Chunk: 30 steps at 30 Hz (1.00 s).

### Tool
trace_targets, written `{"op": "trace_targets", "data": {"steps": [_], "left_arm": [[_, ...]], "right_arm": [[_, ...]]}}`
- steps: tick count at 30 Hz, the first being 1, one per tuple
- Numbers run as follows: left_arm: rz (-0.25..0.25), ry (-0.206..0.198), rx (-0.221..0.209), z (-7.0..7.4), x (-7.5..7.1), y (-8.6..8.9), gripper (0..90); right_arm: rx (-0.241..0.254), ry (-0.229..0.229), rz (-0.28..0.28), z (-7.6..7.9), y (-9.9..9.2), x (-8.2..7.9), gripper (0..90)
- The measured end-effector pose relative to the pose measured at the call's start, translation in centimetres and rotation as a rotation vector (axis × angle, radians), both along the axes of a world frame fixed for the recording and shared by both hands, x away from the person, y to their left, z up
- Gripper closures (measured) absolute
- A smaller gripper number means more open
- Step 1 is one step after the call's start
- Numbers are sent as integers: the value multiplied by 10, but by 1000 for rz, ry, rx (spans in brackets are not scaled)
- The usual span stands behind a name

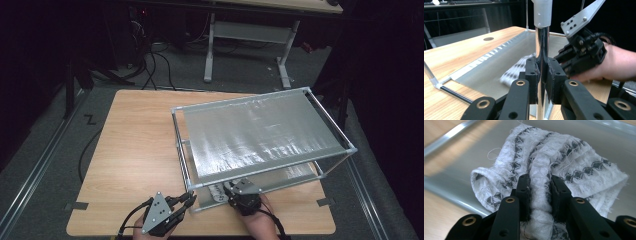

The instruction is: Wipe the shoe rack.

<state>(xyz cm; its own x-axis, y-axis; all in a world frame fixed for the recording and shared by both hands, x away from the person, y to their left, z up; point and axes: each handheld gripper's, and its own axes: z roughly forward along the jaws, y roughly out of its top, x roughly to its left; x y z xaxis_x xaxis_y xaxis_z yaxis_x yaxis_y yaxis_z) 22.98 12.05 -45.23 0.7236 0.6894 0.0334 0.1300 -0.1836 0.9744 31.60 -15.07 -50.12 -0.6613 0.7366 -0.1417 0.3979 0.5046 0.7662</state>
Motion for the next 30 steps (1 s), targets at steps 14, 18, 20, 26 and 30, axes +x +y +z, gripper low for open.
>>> {"op": "trace_targets", "data": {"steps": [14,18,20,26,30], "left_arm": [[25,5,22,2,5,10,810],[40,7,21,3,7,15,810],[42,5,19,2,7,16,810],[52,3,6,2,7,20,811],[54,3,1,2,6,21,810]], "right_arm": [[-24,-29,-247,0,-102,31,712],[-42,-45,-318,0,-126,34,709],[-46,-49,-335,0,-132,34,709],[-93,-66,-453,3,-161,31,712],[-98,-69,-533,4,-181,31,712]]}}
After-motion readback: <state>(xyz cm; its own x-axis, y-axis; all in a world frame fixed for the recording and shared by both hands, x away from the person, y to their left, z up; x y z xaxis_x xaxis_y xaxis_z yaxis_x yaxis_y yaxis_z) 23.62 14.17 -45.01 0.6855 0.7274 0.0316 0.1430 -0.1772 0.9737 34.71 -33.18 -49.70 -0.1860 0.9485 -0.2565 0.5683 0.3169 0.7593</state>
